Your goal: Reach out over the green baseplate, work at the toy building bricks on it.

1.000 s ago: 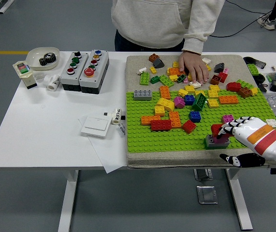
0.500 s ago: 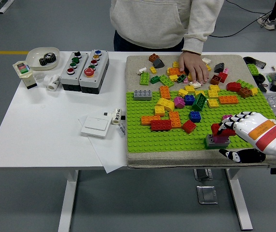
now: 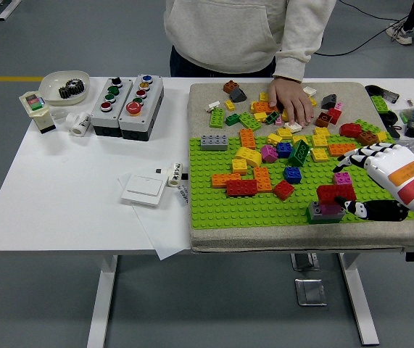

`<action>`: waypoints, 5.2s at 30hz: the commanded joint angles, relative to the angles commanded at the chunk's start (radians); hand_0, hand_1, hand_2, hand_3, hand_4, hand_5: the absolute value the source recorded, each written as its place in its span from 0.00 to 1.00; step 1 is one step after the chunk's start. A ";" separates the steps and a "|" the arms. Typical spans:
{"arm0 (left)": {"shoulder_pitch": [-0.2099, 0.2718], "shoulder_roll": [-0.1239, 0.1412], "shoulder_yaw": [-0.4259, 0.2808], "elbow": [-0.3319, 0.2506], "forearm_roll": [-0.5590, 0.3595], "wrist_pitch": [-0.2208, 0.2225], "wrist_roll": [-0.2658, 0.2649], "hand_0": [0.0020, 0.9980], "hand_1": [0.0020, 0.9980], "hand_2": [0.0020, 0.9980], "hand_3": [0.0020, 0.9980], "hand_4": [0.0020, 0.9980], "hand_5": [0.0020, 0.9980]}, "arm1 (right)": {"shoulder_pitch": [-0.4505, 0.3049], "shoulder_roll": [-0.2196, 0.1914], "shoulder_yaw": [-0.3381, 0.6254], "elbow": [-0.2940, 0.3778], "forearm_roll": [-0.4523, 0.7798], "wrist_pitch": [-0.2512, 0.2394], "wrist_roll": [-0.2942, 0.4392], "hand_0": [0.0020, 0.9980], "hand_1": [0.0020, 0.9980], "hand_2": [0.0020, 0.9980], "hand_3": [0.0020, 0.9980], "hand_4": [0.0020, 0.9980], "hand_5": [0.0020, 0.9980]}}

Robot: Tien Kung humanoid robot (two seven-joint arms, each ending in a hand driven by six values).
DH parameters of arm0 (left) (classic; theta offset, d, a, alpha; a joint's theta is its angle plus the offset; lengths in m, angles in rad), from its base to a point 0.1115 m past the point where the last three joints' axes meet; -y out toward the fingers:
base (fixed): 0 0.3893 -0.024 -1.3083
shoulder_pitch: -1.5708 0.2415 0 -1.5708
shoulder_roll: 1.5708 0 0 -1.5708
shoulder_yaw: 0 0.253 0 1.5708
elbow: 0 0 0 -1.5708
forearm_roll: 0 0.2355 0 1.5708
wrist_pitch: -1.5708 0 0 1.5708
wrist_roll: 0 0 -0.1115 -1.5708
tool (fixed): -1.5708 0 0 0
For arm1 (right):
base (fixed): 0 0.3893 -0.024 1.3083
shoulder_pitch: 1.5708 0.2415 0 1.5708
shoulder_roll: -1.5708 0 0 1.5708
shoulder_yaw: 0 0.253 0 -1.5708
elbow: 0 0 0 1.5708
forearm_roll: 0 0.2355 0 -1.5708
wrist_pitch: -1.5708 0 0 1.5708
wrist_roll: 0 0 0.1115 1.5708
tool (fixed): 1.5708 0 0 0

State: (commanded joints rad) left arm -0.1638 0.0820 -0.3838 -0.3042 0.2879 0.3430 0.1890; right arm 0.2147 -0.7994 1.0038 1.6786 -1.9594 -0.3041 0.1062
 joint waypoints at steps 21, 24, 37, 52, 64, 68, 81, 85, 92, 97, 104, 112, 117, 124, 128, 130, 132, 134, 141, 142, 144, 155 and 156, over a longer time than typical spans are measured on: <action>-0.001 0.000 0.004 0.000 -0.006 0.000 0.000 0.60 0.68 0.65 0.55 0.56 0.61 | -0.032 0.021 -0.010 -0.015 -0.021 0.063 0.026 1.00 0.97 0.99 1.00 1.00 0.88; -0.002 0.000 0.004 -0.001 -0.005 0.000 0.000 0.60 0.68 0.65 0.55 0.56 0.61 | -0.038 0.024 -0.020 -0.018 -0.032 0.053 0.034 1.00 0.99 1.00 1.00 1.00 0.95; -0.001 -0.001 0.004 -0.001 -0.007 0.001 0.000 0.60 0.68 0.65 0.55 0.56 0.61 | -0.067 0.043 -0.087 -0.070 -0.098 -0.010 0.058 1.00 0.99 1.00 1.00 1.00 0.98; 0.002 0.000 0.001 -0.002 0.006 0.000 0.005 0.60 0.68 0.65 0.55 0.56 0.61 | -0.087 0.045 -0.102 -0.100 -0.123 -0.021 0.072 1.00 0.99 1.00 1.00 1.00 0.98; 0.004 0.001 -0.003 -0.002 0.016 -0.001 0.008 0.60 0.68 0.65 0.55 0.56 0.61 | -0.113 0.034 -0.088 -0.067 -0.129 -0.064 0.102 1.00 0.97 0.99 1.00 1.00 0.96; 0.003 0.001 -0.001 -0.003 0.011 -0.001 0.006 0.60 0.68 0.65 0.55 0.56 0.61 | -0.117 0.035 -0.094 -0.073 -0.132 -0.060 0.102 1.00 0.95 0.98 1.00 1.00 0.95; -0.001 0.001 0.003 -0.004 0.009 -0.001 0.005 0.60 0.68 0.65 0.55 0.56 0.61 | -0.116 0.037 -0.103 -0.086 -0.133 -0.040 0.098 1.00 0.94 0.97 0.99 1.00 0.95; -0.001 0.002 0.004 -0.004 0.007 -0.001 0.005 0.60 0.68 0.65 0.55 0.56 0.61 | -0.115 0.036 -0.108 -0.086 -0.135 -0.033 0.096 1.00 0.93 0.96 0.98 1.00 0.93; -0.002 0.001 0.004 -0.004 0.007 -0.001 0.005 0.60 0.68 0.65 0.55 0.56 0.61 | -0.117 0.035 -0.111 -0.085 -0.140 -0.025 0.092 1.00 0.93 0.96 0.98 1.00 0.91; -0.001 0.001 0.004 -0.004 0.006 -0.001 0.005 0.60 0.68 0.65 0.55 0.56 0.61 | -0.117 0.034 -0.114 -0.082 -0.139 -0.025 0.092 1.00 0.93 0.95 0.98 1.00 0.91; -0.003 0.002 0.006 -0.004 0.002 -0.002 0.003 0.60 0.68 0.65 0.55 0.56 0.61 | -0.115 0.033 -0.112 -0.076 -0.138 -0.030 0.093 1.00 0.93 0.95 0.98 1.00 0.90; -0.002 0.002 0.006 -0.004 0.003 -0.002 0.003 0.60 0.68 0.65 0.55 0.56 0.61 | -0.107 0.034 -0.105 -0.067 -0.131 -0.043 0.096 1.00 0.92 0.95 0.97 1.00 0.90; -0.002 0.002 0.007 -0.003 0.001 -0.002 0.002 0.60 0.68 0.65 0.55 0.56 0.61 | -0.103 0.033 -0.093 -0.057 -0.126 -0.048 0.098 1.00 0.92 0.95 0.97 1.00 0.90; -0.002 0.001 0.008 -0.003 -0.004 -0.001 0.000 0.60 0.68 0.65 0.55 0.56 0.61 | -0.082 0.033 -0.055 -0.043 -0.081 -0.062 0.109 1.00 0.92 0.95 0.97 1.00 0.89; -0.002 0.001 0.008 -0.002 -0.004 -0.001 0.000 0.60 0.68 0.65 0.55 0.56 0.61 | -0.067 0.039 -0.018 -0.047 -0.003 -0.063 0.119 1.00 0.92 0.95 0.97 1.00 0.89; -0.001 0.002 0.009 -0.002 -0.005 -0.001 -0.001 0.60 0.68 0.65 0.55 0.56 0.61 | -0.062 0.040 -0.005 -0.049 0.033 -0.061 0.121 1.00 0.92 0.95 0.97 1.00 0.89; 0.001 0.002 0.006 -0.001 -0.004 -0.001 0.000 0.60 0.68 0.65 0.55 0.56 0.61 | -0.049 0.041 0.015 -0.052 0.092 -0.056 0.122 1.00 0.92 0.95 0.96 1.00 0.89; 0.000 0.001 0.007 0.000 -0.006 0.000 0.000 0.60 0.68 0.65 0.55 0.56 0.61 | -0.031 0.041 0.027 -0.056 0.148 -0.051 0.124 1.00 0.92 0.95 0.96 1.00 0.89; 0.005 0.001 0.007 0.003 -0.014 0.002 -0.003 0.60 0.68 0.65 0.55 0.56 0.61 | 0.013 0.046 0.042 -0.081 0.268 -0.030 0.119 1.00 0.92 0.95 0.96 1.00 0.89; 0.006 0.001 0.008 0.003 -0.018 0.002 -0.005 0.60 0.68 0.65 0.55 0.56 0.61 | 0.021 0.046 0.041 -0.087 0.284 -0.026 0.119 1.00 0.92 0.95 0.96 1.00 0.89; 0.008 0.001 0.011 0.004 -0.024 0.002 -0.007 0.60 0.68 0.65 0.55 0.56 0.61 | 0.039 0.048 0.038 -0.101 0.318 -0.019 0.118 1.00 0.92 0.94 0.95 1.00 0.88; 0.028 -0.006 0.001 0.008 -0.015 0.005 -0.003 0.60 0.68 0.65 0.55 0.56 0.61 | 0.138 0.090 0.016 -0.192 0.505 0.051 0.119 0.99 0.89 0.91 0.91 1.00 0.86; 0.032 -0.006 -0.002 0.009 -0.010 0.004 -0.002 0.60 0.68 0.65 0.55 0.56 0.61 | 0.145 0.098 0.015 -0.203 0.546 0.066 0.119 0.99 0.89 0.91 0.91 1.00 0.86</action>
State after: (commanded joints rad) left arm -0.1322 0.0761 -0.3862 -0.2950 0.2775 0.3474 0.1873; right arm 0.3599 -0.7011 1.0189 1.4758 -1.4132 -0.2379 0.2253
